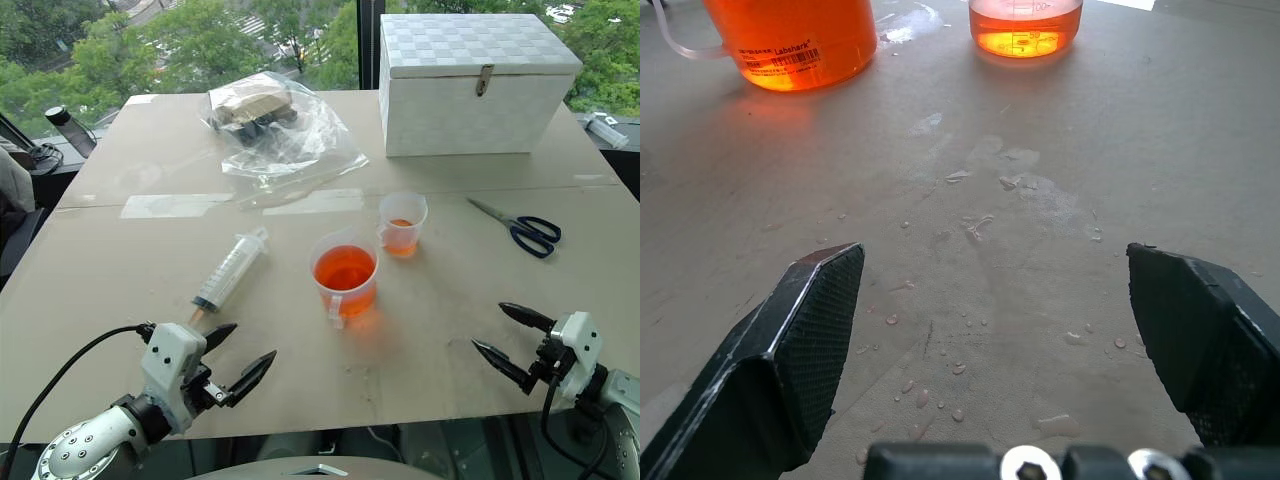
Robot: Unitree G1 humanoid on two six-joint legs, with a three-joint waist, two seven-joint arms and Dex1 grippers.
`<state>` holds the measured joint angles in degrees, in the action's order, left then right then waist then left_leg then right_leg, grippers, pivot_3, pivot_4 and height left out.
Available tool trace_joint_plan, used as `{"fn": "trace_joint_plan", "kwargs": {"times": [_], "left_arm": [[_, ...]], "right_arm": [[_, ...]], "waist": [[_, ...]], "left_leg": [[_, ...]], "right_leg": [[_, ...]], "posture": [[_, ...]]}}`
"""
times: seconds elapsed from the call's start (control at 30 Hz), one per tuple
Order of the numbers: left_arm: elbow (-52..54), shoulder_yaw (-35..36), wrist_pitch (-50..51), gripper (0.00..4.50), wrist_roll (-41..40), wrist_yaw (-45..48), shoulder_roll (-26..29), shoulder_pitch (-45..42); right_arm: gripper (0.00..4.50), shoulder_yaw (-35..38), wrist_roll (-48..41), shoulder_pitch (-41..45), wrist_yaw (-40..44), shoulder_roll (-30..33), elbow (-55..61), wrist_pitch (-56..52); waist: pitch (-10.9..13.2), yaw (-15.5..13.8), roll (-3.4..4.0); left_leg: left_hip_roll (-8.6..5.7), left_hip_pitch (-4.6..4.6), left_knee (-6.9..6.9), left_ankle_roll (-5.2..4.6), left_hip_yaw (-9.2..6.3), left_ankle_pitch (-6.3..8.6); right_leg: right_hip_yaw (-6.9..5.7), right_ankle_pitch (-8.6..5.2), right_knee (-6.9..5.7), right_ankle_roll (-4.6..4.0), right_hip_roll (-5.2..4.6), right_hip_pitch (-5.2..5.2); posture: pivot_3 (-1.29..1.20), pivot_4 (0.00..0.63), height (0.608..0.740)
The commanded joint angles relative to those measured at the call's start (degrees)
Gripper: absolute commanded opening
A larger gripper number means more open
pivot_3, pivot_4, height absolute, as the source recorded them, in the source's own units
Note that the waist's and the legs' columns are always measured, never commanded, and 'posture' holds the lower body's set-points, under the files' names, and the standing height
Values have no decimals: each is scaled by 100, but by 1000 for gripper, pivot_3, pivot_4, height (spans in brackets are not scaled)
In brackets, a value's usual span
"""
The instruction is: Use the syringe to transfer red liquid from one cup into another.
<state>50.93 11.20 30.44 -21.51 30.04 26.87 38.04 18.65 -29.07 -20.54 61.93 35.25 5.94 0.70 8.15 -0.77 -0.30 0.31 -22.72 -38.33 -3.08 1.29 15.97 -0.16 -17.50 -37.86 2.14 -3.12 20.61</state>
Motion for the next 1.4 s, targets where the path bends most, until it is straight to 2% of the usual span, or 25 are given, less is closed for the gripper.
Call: {"fn": "trace_joint_plan", "kwargs": {"times": [0.03, 0.23, 0.6, 0.9, 1.0, 1.1, 1.27, 1.4], "left_arm": [[-108, 85, -264, 4455, 39, 78, 22, 92], [-538, 272, -765, 4455, 38, 346, 25, 298], [-1107, 147, -1476, 4455, 224, 619, -9, 435], [-1268, 107, -1442, 4455, 324, 612, 169, 147], [-1040, 146, -653, 4455, 379, 149, 343, -481], [-569, 344, 432, 4455, -298, -322, 330, -1389], [-108, 568, 2148, 4455, -647, -759, 1049, -2769], [-348, 651, 4253, 4455, -1130, -1235, 1336, -4776]], "right_arm": [[4500, 68, -8, 75, -36, -14, 102, 141], [4500, -75, 87, 205, -66, -128, 6, 214], [4500, -73, 91, 198, -117, -186, 45, 200], [4500, -84, -50, 374, -216, -177, 211, 49], [4500, -143, -200, 487, -171, 169, 521, -539], [4500, -128, -653, 831, -12, 431, 827, -1003], [4500, 17, -1486, 1557, -122, 824, 1346, -1959], [4500, -87, -2343, 2364, -361, 1317, 2041, -2954]], "waist": [[0, 0, 0], [-2, 6, 3], [-2, 8, 3], [-2, 6, 3], [-6, -7, 17], [-5, 1, 8], [-5, 16, 11], [14, -15, 6]], "left_leg": [[0, 0, 0, 0, 0, 0], [0, 1, 0, 0, 0, 0], [0, 0, 1, 0, 0, 0], [0, -1, 1, 0, -1, 1], [0, 0, 1, 0, -1, 0], [0, 1, -1, 0, -3, 0], [0, -2, -2, 1, -6, -1], [-1, -10, -5, 6, -12, -4]], "right_leg": [[0, 0, 0, 0, 0, 0], [0, -1, 0, -2, 0, 0], [0, -2, 3, -3, -2, 1], [0, -2, 3, -3, -4, 2], [0, -1, -1, -3, -4, 2], [-2, 6, -5, 10, -4, 1], [-5, 12, -11, 20, 1, 5], [-13, 12, -10, 21, 7, 6]], "posture": [[0, 150, 740], [0, 150, 740], [0, 150, 740], [0, 150, 740], [0, 150, 740], [0, 150, 740], [0, 150, 740], [0, 150, 740]]}}
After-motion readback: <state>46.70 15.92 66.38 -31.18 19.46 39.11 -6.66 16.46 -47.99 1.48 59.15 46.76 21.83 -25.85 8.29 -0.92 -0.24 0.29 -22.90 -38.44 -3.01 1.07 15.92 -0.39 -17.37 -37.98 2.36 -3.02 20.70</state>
